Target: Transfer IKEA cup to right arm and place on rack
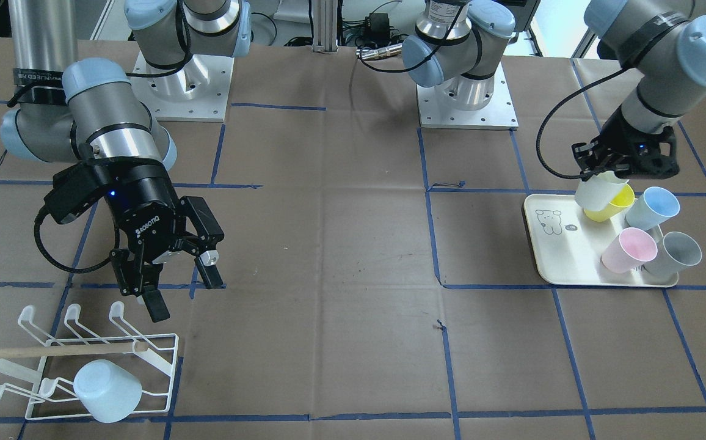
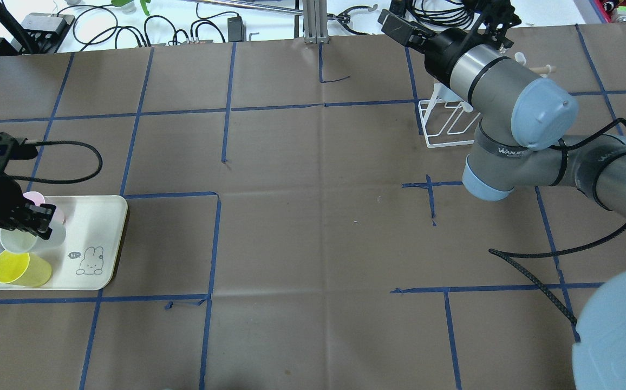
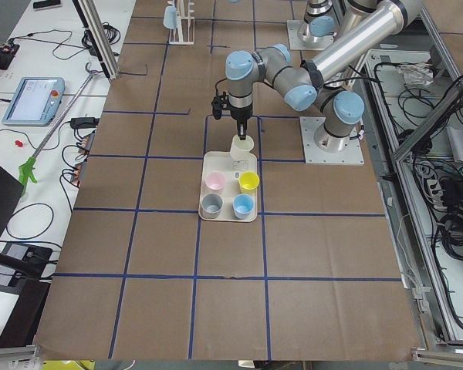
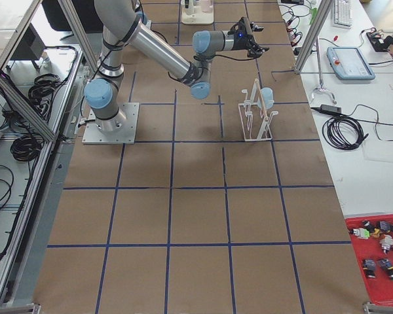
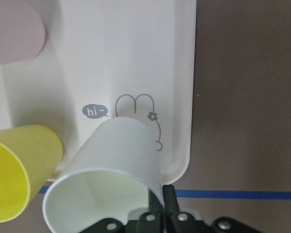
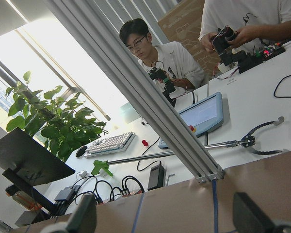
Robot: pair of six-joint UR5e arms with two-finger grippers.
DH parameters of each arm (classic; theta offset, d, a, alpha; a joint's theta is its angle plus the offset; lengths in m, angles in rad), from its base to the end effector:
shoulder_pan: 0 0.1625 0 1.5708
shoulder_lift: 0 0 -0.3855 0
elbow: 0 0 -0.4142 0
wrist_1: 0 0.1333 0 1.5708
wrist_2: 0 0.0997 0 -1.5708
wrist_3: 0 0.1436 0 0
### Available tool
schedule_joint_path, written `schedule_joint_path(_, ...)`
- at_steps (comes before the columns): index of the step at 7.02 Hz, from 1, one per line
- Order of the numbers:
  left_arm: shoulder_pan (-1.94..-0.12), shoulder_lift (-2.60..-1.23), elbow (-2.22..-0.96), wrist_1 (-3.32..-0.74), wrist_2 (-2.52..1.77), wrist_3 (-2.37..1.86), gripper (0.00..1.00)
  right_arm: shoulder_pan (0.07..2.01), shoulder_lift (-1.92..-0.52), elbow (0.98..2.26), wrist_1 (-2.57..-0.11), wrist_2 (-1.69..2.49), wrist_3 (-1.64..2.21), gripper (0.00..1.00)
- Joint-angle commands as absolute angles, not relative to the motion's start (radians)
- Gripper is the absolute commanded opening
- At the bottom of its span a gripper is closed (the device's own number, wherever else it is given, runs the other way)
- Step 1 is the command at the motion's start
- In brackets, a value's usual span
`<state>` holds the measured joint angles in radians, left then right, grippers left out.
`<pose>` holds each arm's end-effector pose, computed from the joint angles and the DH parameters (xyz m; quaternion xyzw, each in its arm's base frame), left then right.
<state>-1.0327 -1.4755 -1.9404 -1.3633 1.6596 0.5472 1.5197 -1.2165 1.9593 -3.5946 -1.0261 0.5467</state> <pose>0.1281 -0.4499 0.2847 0.0060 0.9984 0.0515 0.0208 0.1776 -0.5949 0.3044 0.0738 0.7853 -0.5051 0.3503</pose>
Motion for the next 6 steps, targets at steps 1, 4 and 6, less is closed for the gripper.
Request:
schedule_joint_path(1,-1.093,-1.543,-1.644,-1.607,1.618,0.493,0.0,1.529,-1.23,1.962,-3.582,-0.976,0.797,1.0)
schedule_joint_path(4,-1.204,-1.698,-1.412,-1.645,1.614,0.488,0.0,1.566,-1.23,1.962,-3.585,-0.976,1.192,1.0)
schedule_joint_path(6,-1.248,-1.721,-1.445,-1.474,1.502,0.492,0.0,1.58,-1.229,1.959,-3.605,-0.974,1.413,1.0)
